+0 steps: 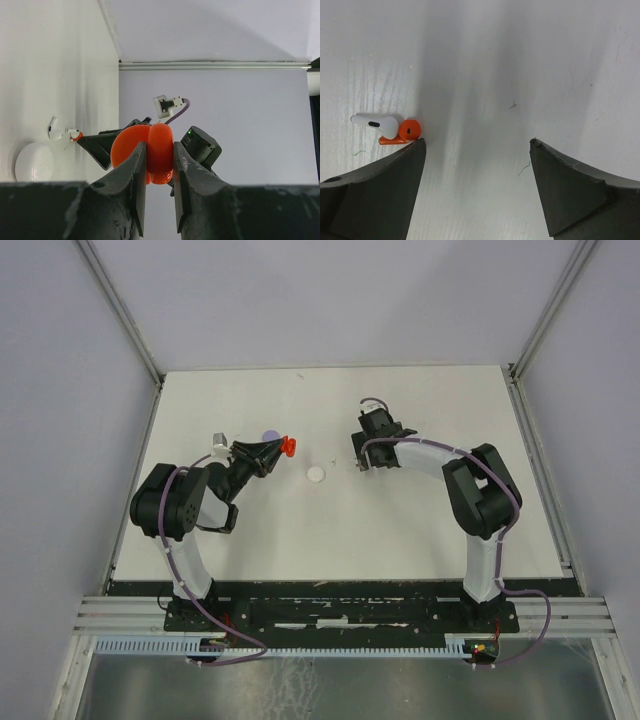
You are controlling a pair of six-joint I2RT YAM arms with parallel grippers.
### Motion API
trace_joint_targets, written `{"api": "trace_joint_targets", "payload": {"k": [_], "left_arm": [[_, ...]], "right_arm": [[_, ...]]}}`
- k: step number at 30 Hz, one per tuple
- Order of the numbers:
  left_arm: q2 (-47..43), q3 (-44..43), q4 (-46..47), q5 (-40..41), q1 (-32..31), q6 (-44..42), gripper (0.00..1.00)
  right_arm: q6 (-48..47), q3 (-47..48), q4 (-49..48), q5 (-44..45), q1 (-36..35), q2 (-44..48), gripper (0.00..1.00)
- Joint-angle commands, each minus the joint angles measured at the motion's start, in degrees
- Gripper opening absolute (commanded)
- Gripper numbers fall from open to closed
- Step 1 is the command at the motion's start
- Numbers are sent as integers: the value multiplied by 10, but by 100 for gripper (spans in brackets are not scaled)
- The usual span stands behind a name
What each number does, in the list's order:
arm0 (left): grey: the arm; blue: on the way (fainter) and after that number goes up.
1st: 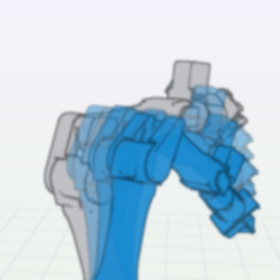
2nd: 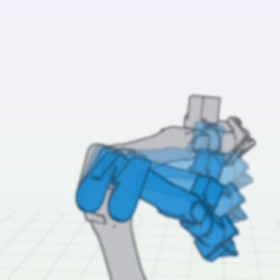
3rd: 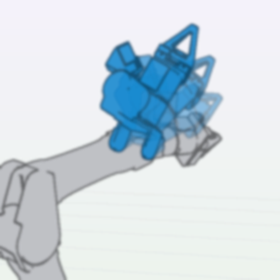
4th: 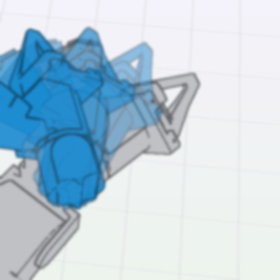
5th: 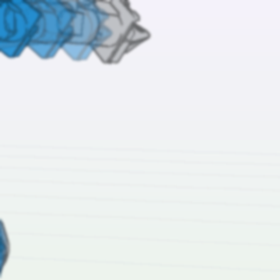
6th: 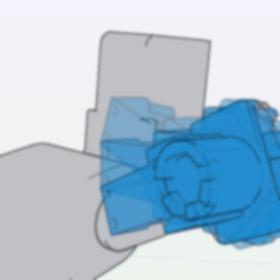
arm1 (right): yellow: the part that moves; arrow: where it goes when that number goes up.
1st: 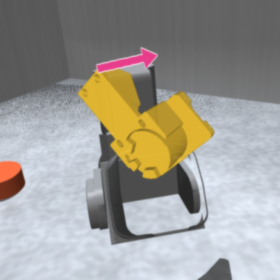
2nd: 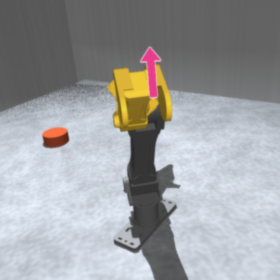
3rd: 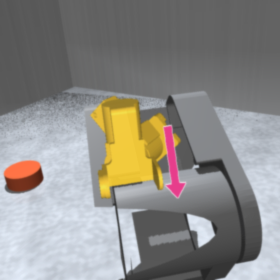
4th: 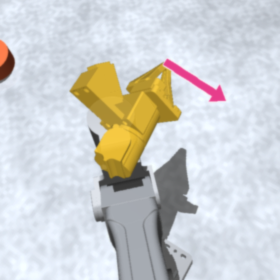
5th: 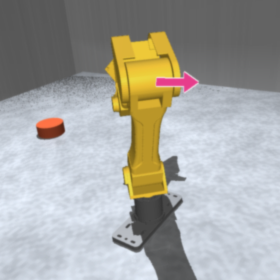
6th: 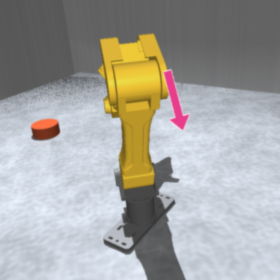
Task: Insert the wireless bluetooth earbuds into the charging case
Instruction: Adjust the earbud at the center of the board.
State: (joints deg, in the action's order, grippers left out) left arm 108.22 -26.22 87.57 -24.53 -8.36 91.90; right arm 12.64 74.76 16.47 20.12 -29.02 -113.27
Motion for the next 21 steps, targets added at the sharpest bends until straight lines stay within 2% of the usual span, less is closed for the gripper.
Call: {"api": "trace_joint_targets", "payload": {"k": [1,12,21], "left_arm": [[6,-5,84,-12,2,9,3],[10,-7,85,-10,2,8,3],[10,-5,84,-10,2,8,3]], "right_arm": [[9,41,-6,-9,-2,-19,93],[5,93,1,-19,-1,-54,93],[4,96,10,-2,-1,-44,93]]}}
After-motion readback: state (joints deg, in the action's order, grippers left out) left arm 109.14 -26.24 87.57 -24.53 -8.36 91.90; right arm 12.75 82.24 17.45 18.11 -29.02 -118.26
